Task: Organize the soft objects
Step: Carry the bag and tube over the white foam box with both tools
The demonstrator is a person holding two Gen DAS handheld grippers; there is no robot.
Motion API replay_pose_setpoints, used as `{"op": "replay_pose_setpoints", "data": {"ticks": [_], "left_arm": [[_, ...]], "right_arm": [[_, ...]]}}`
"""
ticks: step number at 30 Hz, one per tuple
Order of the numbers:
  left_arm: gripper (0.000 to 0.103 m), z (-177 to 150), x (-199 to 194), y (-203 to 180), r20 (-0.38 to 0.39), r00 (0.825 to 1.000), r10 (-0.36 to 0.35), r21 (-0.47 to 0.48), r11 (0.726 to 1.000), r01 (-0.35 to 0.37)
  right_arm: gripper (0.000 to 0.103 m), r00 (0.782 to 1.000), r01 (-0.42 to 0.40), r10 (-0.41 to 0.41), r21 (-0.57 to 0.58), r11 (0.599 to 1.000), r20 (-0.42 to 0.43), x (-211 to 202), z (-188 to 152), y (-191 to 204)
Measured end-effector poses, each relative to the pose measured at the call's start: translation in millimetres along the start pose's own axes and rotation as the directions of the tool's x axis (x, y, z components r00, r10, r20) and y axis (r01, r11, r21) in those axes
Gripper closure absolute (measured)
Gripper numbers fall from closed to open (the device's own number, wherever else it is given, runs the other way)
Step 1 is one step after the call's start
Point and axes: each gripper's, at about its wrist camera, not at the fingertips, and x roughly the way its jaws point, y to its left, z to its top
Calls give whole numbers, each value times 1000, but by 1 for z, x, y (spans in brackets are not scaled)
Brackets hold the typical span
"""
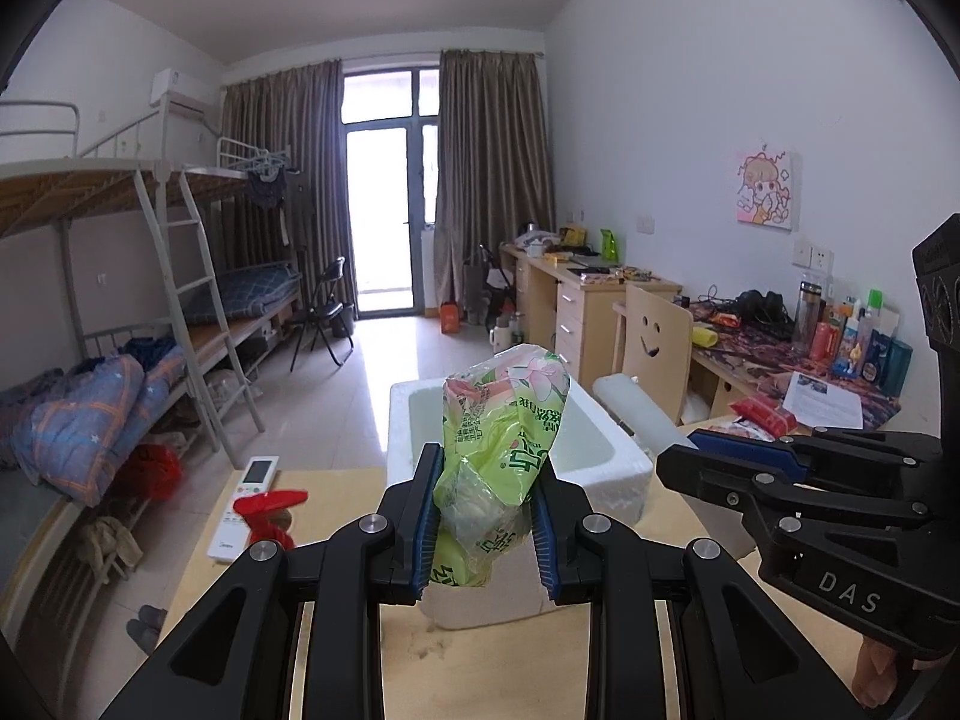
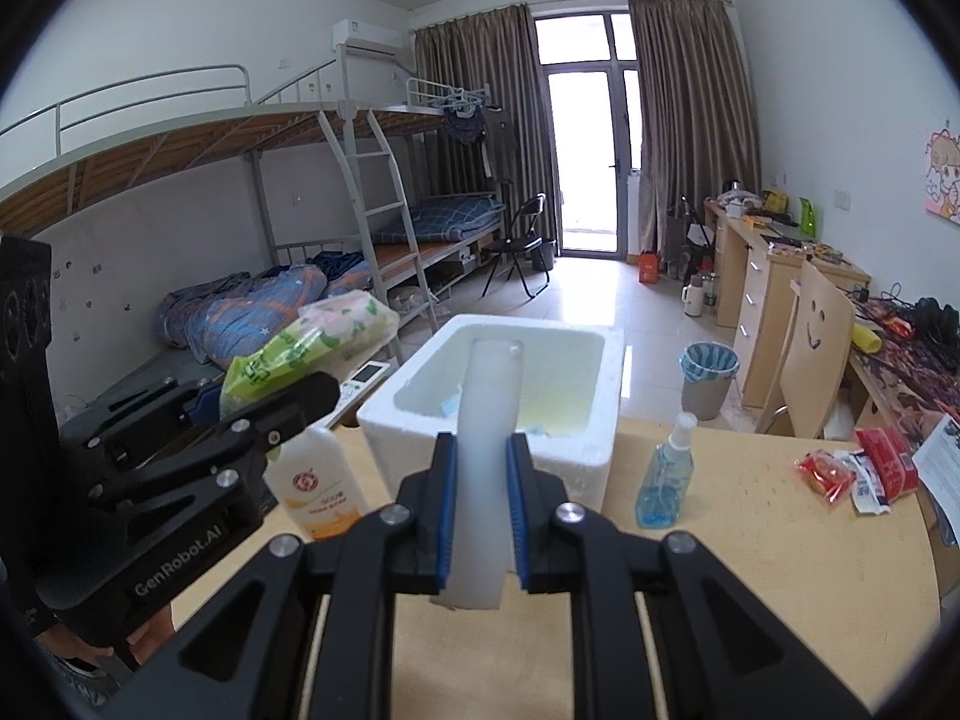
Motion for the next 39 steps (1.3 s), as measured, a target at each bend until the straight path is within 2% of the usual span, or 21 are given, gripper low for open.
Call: {"op": "replay_pose_setpoints", "data": {"ticks": [13,27,31,39], "left_arm": [[74,21,40,7,-11,1000,3,-14,1000,-3],[74,22,76,9,-50,999,3,-24,1000,-5],[74,22,80,9,-59,998,4,-16,1000,-5],[74,25,92,-3,-82,996,-24,1,1000,24]], "right_arm": [[84,1000,-4,4,18,1000,0,29,25,-13],[84,1000,-20,21,36,999,-20,61,34,-25],[84,999,-24,26,44,999,-26,65,34,-27],[84,1000,18,-17,77,997,-16,54,38,-45]]}}
